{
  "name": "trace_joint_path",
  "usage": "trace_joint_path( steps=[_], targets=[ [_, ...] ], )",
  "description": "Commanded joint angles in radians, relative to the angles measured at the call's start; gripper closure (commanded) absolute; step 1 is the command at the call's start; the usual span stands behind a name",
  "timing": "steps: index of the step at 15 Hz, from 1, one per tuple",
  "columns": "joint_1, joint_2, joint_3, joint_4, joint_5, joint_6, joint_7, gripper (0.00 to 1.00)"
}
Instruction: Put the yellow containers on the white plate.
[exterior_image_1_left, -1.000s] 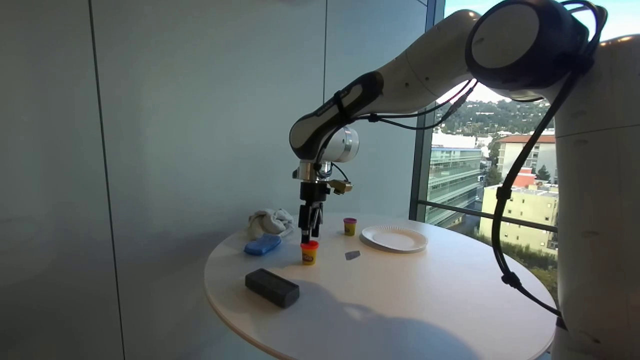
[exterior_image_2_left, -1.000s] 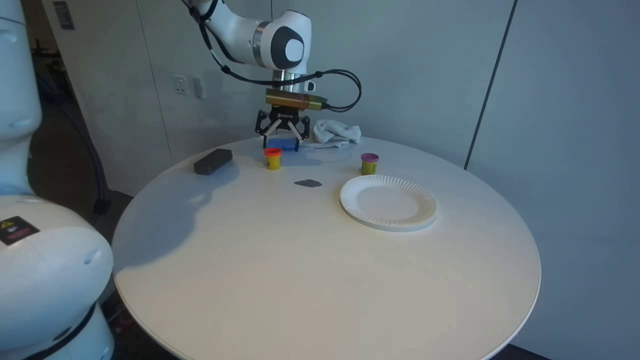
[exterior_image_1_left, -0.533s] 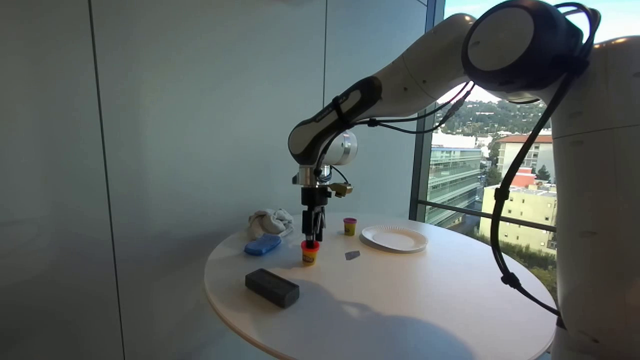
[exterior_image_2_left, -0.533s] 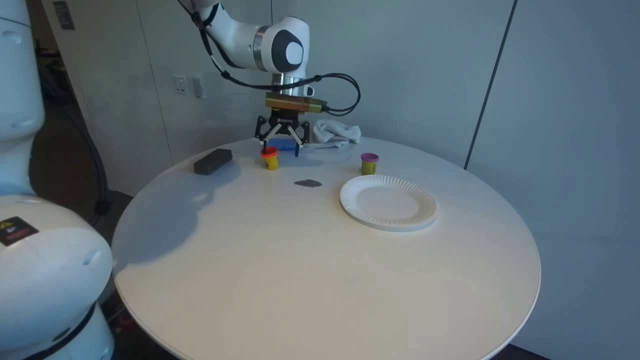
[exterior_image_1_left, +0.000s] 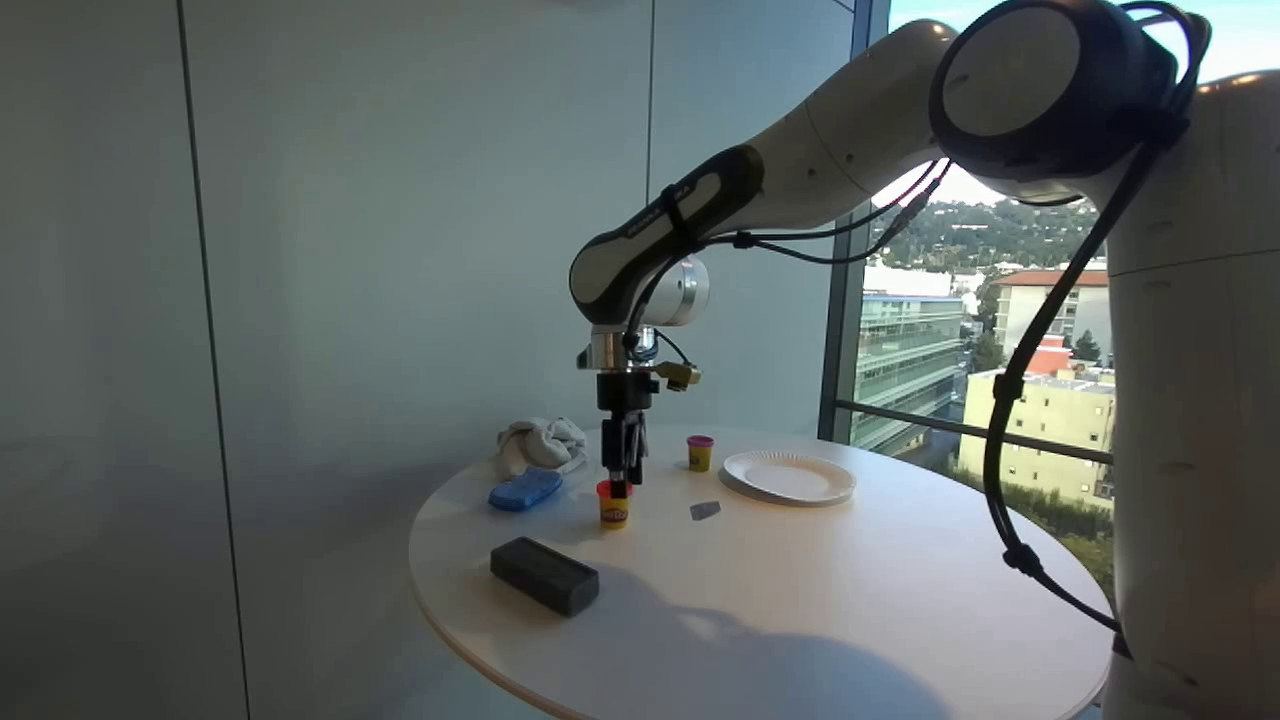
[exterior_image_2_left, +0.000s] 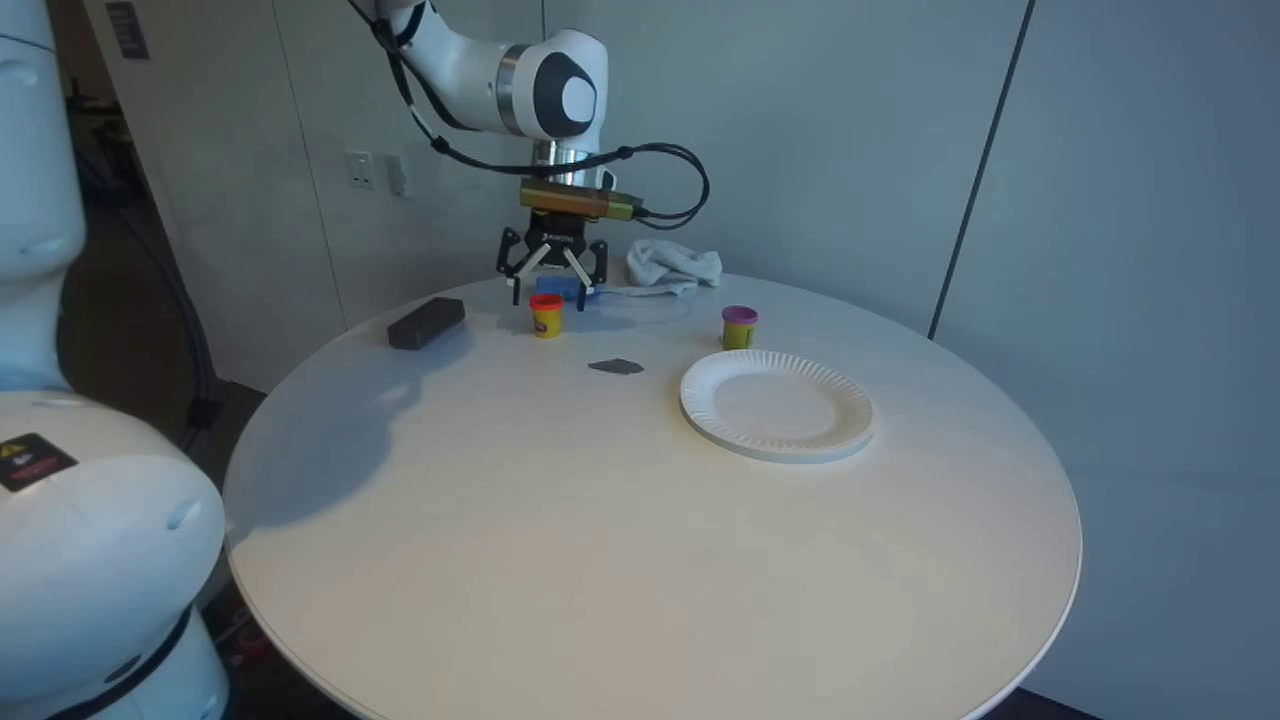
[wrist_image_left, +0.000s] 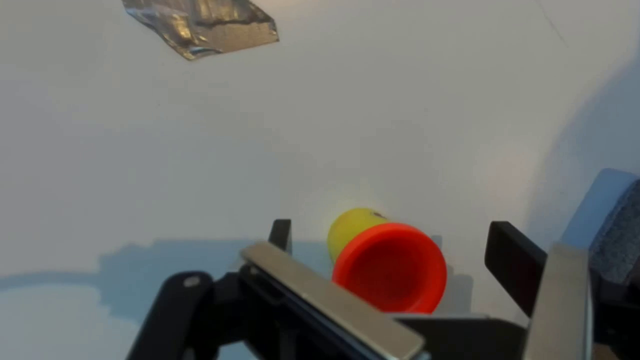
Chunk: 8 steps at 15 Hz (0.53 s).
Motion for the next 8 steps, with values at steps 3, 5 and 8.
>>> trace_joint_path(
  steps=[3,5,8],
  targets=[
    [-0.008,-0.025,0.009,0.002,-0.007,-0.015,-0.047,0.00],
    [-0.007,-0.019,0.011,0.005,-0.004,-0.016,-0.055,0.00],
    [-0.003,-0.012,0.017,0.010,0.002,-0.012,-0.077,0.00]
  ],
)
